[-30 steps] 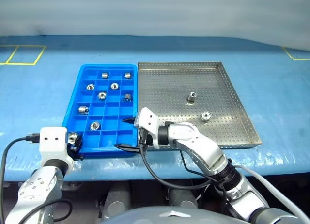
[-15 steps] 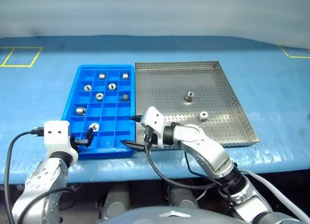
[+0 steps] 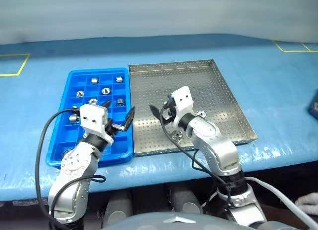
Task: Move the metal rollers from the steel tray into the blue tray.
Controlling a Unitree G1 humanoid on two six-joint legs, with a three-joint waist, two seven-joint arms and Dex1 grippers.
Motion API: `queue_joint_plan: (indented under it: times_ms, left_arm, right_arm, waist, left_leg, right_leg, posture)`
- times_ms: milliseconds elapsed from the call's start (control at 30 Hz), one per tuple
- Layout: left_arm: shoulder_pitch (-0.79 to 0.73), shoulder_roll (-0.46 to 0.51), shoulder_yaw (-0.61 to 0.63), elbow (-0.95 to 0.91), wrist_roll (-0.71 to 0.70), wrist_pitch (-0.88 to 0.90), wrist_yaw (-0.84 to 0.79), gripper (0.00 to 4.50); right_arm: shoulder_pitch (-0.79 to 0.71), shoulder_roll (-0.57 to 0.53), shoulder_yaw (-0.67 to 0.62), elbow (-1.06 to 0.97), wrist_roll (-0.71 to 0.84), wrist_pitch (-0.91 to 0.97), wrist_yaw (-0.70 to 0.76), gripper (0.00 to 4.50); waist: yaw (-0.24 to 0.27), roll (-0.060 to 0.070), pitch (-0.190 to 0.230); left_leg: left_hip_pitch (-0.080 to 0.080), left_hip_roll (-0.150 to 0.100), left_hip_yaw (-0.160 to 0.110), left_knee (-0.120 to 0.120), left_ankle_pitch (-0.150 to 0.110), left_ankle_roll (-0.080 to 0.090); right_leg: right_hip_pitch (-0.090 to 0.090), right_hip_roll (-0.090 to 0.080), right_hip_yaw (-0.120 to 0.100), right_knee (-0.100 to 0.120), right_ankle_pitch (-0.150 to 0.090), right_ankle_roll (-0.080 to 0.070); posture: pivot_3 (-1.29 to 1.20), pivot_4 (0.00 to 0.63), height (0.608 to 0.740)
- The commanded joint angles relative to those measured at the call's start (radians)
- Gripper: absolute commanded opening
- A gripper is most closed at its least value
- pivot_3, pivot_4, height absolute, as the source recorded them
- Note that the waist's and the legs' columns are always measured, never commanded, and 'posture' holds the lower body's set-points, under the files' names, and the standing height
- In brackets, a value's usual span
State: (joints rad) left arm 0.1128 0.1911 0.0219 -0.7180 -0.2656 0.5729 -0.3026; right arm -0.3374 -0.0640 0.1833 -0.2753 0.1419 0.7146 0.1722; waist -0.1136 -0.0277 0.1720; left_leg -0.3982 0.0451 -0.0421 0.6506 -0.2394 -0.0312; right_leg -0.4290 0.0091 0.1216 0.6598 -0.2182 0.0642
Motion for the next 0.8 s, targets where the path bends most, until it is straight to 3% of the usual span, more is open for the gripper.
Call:
queue_joint_plan:
  times_ms: [33,267,500,800]
  left_arm:
    - [-0.002,0.029,-0.033,-0.009,-0.036,-0.039,-0.055,4.46]
    - [0.011,0.052,-0.114,-0.003,-0.037,-0.051,-0.079,4.46]
    - [0.028,0.026,-0.153,0.010,-0.059,-0.038,-0.065,4.46]
    - [0.035,0.060,-0.209,0.012,-0.035,-0.059,-0.065,4.46]
  right_arm:
    - [-0.047,0.048,-0.057,0.059,-0.053,-0.007,-0.127,4.50]
    - [-0.130,0.127,-0.145,0.265,-0.111,-0.076,-0.289,4.50]
    - [-0.190,0.181,-0.222,0.431,-0.096,-0.156,-0.352,4.50]
    - [-0.256,0.206,-0.266,0.585,-0.084,-0.268,-0.380,4.50]
  waist:
    - [-0.010,0.000,0.000]
    - [-0.023,0.001,0.000]
    - [-0.023,0.001,0.000]
    - [-0.023,0.002,0.001]
  left_leg:
    - [0.000,0.000,0.000,0.000,0.000,0.000]
    - [-0.001,0.000,-0.001,-0.001,0.000,0.000]
    - [-0.001,0.000,-0.001,-0.001,0.000,0.000]
    - [-0.001,0.000,-0.001,-0.001,0.000,0.001]
  right_leg:
    - [0.000,0.000,0.000,0.000,0.000,0.000]
    - [-0.001,0.000,0.000,0.000,0.000,0.001]
    - [0.000,0.000,0.000,0.000,0.000,0.001]
    - [0.000,0.000,0.000,0.000,0.000,0.001]
  posture:
    - [-0.09,0.150,0.740]
    - [-0.08,0.150,0.740]
    - [-0.06,0.150,0.740]
    - [-0.05,0.150,0.740]
